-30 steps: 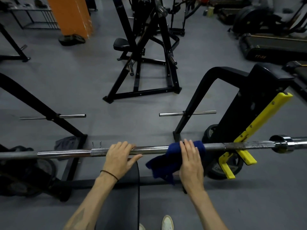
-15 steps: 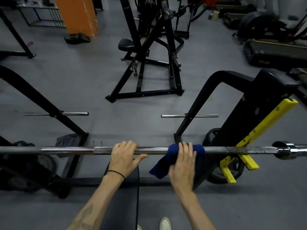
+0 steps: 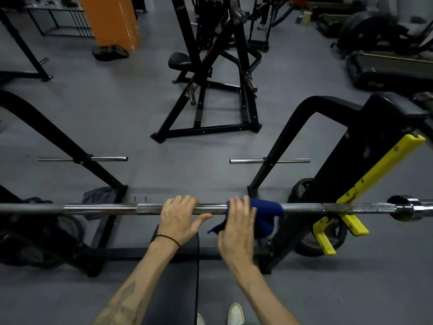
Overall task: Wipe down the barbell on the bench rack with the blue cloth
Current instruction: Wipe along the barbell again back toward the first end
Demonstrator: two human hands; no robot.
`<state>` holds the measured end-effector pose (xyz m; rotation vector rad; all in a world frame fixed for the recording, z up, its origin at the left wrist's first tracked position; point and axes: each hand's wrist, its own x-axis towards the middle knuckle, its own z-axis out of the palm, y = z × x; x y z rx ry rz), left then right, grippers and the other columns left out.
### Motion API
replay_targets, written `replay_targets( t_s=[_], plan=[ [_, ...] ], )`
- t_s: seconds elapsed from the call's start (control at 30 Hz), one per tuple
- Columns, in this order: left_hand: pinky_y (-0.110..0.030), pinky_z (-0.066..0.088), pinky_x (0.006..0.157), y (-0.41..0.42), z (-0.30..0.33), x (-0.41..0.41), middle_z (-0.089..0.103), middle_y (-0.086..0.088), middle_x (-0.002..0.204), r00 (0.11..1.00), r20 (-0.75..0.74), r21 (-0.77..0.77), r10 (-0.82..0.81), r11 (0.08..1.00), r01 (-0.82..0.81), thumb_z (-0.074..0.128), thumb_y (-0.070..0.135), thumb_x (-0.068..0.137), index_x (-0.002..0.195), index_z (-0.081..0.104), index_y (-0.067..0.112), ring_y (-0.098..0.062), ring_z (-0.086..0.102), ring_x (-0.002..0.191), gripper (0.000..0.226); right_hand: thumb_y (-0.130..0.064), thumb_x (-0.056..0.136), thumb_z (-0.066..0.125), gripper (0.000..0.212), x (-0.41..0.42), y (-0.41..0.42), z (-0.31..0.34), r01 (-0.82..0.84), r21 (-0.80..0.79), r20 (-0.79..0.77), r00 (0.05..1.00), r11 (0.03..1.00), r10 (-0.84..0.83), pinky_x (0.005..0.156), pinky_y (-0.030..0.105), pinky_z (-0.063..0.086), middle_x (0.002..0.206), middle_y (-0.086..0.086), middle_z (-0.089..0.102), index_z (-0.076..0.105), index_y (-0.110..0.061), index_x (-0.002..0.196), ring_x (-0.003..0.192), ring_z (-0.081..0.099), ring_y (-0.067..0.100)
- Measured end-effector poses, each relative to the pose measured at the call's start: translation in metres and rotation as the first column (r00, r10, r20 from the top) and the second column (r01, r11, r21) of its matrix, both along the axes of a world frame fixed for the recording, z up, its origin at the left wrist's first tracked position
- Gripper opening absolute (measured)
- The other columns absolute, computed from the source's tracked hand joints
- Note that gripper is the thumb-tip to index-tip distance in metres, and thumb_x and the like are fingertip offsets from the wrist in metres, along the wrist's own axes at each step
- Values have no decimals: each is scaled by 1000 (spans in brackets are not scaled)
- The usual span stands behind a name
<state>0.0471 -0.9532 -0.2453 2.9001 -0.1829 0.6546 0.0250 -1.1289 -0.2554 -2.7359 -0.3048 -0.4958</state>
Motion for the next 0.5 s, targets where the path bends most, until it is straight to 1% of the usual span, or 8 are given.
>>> replay_targets(
  t_s=[0.07,0.13,0.2,0.3,0.37,0.4,0.43,0.5],
  plan=[
    [-32,40,72,0,1,0,58,10,79,1000,-13,-1,0,1000,0,40,72,89,90,62,24,-16,54,73,53,4,63,73,104,1,0,1,-197,-67,17,980,978,198,128,49,11,163,19,34,29,0,158,155,26,35],
    [-33,42,71,0,4,0,58,9,80,999,-37,-2,1,1000,-1,37,73,89,91,62,24,-16,54,72,55,7,65,74,104,10,-27,5,-281,-99,3,959,955,283,128,43,13,163,14,37,32,-5,159,154,29,29],
    [-33,41,71,0,6,0,57,9,80,999,-55,-7,-3,1000,2,37,74,90,91,61,25,-16,53,72,55,12,68,70,97,16,-62,4,-225,-80,20,974,971,227,129,43,15,162,14,39,37,-5,157,154,30,27],
    [-33,40,73,1,6,-1,56,10,81,996,-88,10,12,1000,-11,42,74,91,92,61,26,-15,52,73,52,14,70,70,95,13,-81,2,-18,-25,15,1000,1000,19,129,48,15,162,15,38,37,-4,157,156,25,30],
    [-33,40,73,0,7,-1,56,9,82,994,-106,8,12,1000,-11,44,73,90,93,61,25,-16,52,74,51,9,71,72,95,8,-54,0,114,37,-16,993,993,-113,130,47,3,162,19,35,33,0,157,158,17,33],
    [-34,39,73,0,7,-2,57,9,82,994,-106,7,7,1000,-7,43,73,91,93,61,25,-16,52,74,52,6,70,71,95,4,-33,0,133,57,-35,991,989,-131,130,46,-2,163,21,33,32,2,157,158,14,36],
    [-34,40,73,0,7,-3,57,9,81,995,-98,7,6,1000,-6,41,73,91,93,61,25,-16,52,74,53,4,69,70,96,1,-13,0,86,52,-40,996,995,-84,130,47,-4,163,23,32,31,4,157,158,13,38],
    [-34,42,73,2,6,-4,59,8,82,996,-85,1,-2,1000,3,40,73,92,94,62,24,-16,54,74,53,7,66,66,97,-5,8,-2,-127,-49,-11,992,991,127,130,48,2,164,22,32,33,4,157,156,19,39]
  ],
)
